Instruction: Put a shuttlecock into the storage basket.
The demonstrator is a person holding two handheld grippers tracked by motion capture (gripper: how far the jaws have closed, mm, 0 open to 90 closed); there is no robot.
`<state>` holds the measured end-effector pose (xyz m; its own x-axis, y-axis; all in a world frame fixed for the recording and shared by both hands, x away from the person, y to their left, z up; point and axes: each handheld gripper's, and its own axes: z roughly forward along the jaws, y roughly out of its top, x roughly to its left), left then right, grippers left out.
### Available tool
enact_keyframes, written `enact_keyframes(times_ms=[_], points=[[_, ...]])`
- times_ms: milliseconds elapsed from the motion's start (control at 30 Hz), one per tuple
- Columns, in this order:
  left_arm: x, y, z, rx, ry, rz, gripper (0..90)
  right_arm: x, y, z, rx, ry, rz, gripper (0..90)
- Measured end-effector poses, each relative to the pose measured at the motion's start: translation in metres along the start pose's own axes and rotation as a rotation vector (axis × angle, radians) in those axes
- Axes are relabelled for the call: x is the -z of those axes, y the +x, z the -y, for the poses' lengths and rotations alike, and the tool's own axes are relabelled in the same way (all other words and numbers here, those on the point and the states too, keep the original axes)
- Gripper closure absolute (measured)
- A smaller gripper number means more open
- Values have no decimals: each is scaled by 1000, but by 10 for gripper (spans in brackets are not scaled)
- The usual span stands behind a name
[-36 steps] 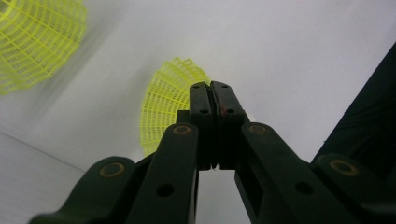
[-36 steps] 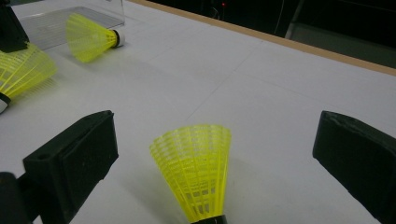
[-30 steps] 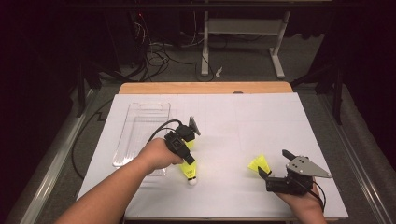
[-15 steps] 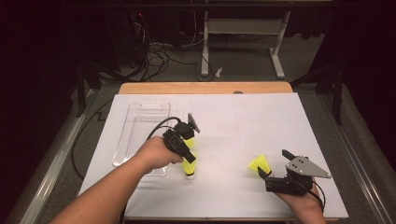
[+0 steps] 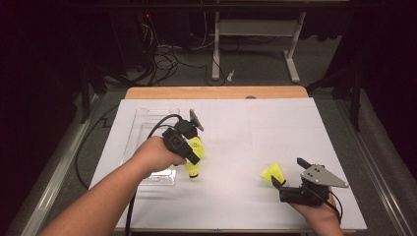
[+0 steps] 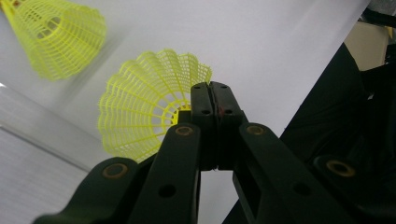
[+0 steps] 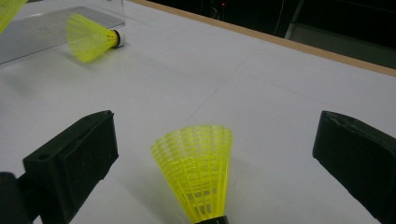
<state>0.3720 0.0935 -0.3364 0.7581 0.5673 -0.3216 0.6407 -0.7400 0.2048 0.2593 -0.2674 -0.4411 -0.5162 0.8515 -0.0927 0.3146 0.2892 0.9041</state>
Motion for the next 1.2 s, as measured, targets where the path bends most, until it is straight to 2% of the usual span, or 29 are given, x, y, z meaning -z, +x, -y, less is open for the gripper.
enact_keyframes(times_ms=[400,833,1200], points=[[31,0,8,19,-19,-65,896,0,0,0,4,1,0,6],[58,6,24,39,-41,-99,896,0,0,0,3,2,3,6],[77,23,41,103,-53,-129,896,0,0,1,2,3,5,6]])
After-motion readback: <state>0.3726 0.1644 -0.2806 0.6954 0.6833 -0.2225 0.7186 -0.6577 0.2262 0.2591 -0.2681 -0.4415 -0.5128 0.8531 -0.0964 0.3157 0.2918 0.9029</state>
